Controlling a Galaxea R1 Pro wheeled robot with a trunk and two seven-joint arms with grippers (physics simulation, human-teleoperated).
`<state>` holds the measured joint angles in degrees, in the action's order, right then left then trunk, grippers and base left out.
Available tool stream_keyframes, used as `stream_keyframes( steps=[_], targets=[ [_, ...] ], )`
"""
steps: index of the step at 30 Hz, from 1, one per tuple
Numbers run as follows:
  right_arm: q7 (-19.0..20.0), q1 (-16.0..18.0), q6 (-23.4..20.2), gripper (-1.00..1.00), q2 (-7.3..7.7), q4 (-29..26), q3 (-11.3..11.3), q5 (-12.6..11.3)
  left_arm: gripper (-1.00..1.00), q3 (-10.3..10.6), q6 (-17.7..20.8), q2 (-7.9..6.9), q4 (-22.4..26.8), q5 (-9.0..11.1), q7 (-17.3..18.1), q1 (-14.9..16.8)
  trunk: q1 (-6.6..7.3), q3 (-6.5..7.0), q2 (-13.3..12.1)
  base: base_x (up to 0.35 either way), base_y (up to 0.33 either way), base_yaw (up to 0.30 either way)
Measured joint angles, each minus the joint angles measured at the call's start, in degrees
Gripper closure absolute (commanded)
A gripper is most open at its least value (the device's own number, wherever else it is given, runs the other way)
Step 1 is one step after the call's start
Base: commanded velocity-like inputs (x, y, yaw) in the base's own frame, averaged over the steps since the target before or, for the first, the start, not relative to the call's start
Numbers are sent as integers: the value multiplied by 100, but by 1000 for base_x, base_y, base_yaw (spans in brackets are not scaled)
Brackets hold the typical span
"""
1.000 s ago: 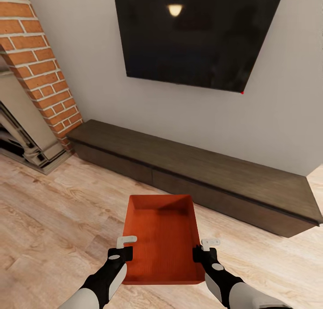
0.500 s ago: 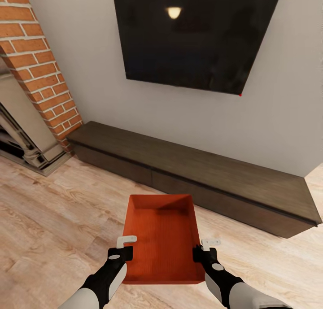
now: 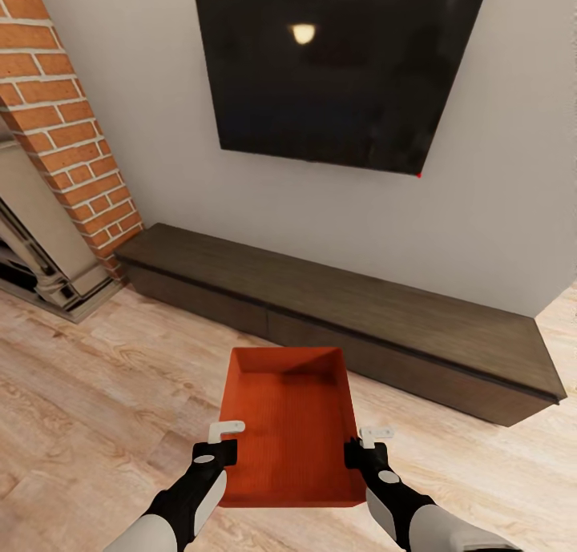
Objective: Move the two storage containers from the living room to the garage. In the garage, place one container on the floor and stack the other container on top of it (either order is fine).
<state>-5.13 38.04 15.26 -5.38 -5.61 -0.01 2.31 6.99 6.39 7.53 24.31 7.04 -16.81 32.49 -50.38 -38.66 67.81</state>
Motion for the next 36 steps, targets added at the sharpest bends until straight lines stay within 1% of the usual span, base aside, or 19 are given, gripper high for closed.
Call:
stream_keyframes(
  steps=[6, 14, 30, 32, 36],
  targets=[
    [-1, 0, 2, 100, 0, 1, 0, 0, 100, -2, 0, 1, 0, -3, 0, 0, 0, 50, 0, 0, 0, -57],
    [-1, 0, 1, 100, 0, 1, 0, -1, 100, -2, 1, 1, 1, -4, -1, 0, 0, 72, 0, 0, 0, -9],
    [-1, 0, 15, 100, 0, 17, 3, -18, 100, 2, 5, 1, -1, -12, 0, 0, 0, 215, 0, 0, 0, 14],
    [2, 3, 32, 100, 0, 85, -39, 12, 100, 23, 7, 0, -37, 27, -7, -4, 0, 233, 0, 0, 0, 73],
    [4, 4, 120, 100, 0, 152, -85, 18, 100, 44, 4, 0, -30, 13, -8, -5, 0, 270, 0, 0, 0, 79]
  ],
)
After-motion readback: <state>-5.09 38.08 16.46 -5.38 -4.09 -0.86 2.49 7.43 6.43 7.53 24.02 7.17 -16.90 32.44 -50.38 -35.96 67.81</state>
